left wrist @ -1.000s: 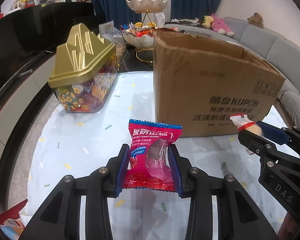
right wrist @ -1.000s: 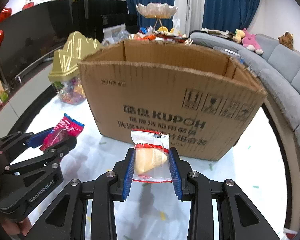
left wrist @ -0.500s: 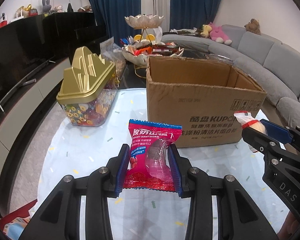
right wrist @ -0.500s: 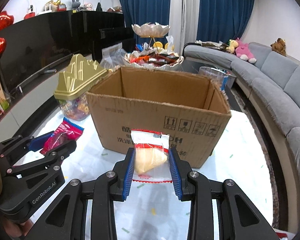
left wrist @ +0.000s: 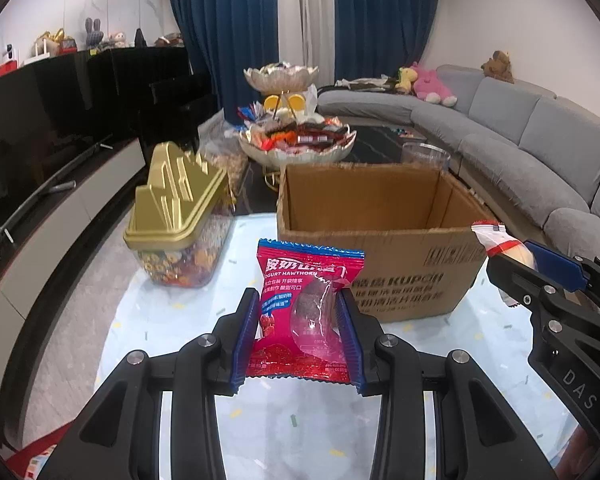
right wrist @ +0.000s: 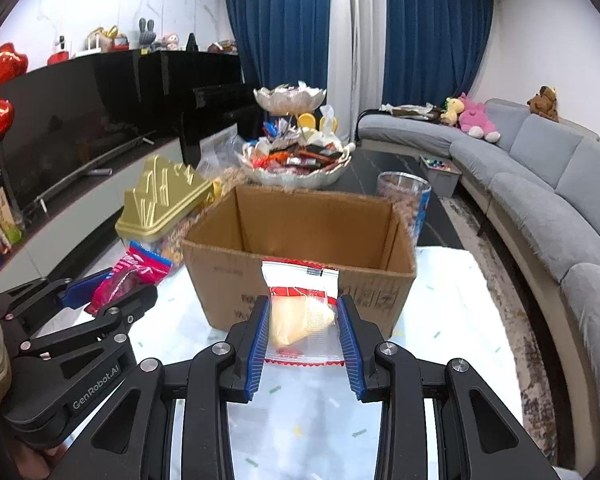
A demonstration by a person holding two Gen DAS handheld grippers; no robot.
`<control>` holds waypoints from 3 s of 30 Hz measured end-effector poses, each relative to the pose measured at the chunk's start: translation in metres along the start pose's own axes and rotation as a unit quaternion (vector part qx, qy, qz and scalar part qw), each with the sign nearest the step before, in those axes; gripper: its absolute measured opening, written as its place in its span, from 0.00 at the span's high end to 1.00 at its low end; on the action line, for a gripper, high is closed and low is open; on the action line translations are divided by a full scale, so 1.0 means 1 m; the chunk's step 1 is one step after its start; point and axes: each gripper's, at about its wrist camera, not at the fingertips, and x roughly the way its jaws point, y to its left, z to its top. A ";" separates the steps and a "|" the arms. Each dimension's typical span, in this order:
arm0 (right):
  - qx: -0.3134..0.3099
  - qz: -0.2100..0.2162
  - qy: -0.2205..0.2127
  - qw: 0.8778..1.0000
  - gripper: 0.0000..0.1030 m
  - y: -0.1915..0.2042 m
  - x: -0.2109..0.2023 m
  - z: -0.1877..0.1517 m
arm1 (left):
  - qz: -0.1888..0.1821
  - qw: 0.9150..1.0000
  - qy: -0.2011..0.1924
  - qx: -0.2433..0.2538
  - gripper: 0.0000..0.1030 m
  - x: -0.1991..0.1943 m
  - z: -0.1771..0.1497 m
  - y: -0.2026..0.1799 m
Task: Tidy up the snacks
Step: 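Lift the red bag and pastry pack up over the cardboard box, then open both tools to drop the red bag and pastry pack into the box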
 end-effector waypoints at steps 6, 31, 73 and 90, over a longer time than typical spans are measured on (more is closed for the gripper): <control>0.006 -0.003 -0.013 1.000 0.66 -0.007 -0.016 0.012 | -0.001 1.000 -0.016 0.002 0.62 -0.016 0.022 -0.006; 0.017 -0.017 -0.065 0.998 0.66 -0.034 -0.051 0.084 | -0.023 0.999 -0.048 0.012 0.62 -0.036 0.100 -0.022; 0.024 -0.026 0.011 0.999 0.66 -0.050 0.087 0.122 | -0.032 0.998 0.050 0.006 0.62 0.108 0.132 -0.020; 0.032 -0.011 0.093 0.995 0.66 -0.049 0.149 0.095 | -0.044 0.994 0.104 -0.006 0.62 0.156 0.110 -0.017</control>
